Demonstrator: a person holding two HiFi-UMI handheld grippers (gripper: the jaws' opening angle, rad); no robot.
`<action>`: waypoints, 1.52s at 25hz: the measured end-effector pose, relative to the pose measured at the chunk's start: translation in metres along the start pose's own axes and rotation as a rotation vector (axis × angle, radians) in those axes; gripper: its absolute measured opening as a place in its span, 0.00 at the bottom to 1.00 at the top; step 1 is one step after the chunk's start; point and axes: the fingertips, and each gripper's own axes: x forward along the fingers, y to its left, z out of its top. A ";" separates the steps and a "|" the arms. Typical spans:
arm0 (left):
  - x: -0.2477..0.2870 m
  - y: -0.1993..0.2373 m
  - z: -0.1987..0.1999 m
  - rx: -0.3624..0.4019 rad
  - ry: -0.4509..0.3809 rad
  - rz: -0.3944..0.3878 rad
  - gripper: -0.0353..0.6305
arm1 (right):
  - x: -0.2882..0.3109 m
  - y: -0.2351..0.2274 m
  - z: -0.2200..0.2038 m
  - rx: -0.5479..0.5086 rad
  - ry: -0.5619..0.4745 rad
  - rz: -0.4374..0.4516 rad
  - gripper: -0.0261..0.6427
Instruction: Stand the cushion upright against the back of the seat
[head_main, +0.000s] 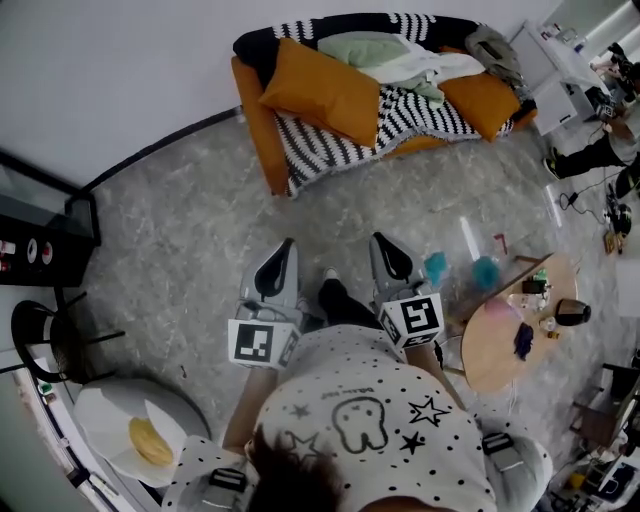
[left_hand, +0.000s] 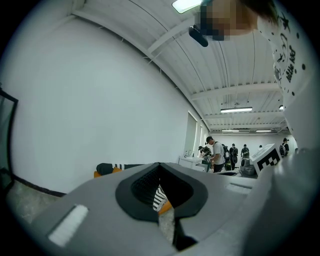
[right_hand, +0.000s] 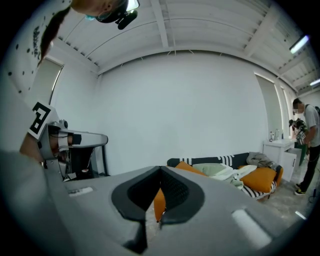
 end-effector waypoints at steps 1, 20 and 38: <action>0.005 0.000 0.001 0.000 -0.002 0.004 0.05 | 0.004 -0.004 0.002 -0.001 -0.004 0.004 0.03; 0.084 -0.002 0.011 0.031 -0.058 0.084 0.05 | 0.055 -0.073 0.014 -0.010 -0.030 0.081 0.03; 0.139 0.023 0.014 0.022 -0.029 0.031 0.05 | 0.097 -0.095 0.014 0.023 -0.002 0.042 0.03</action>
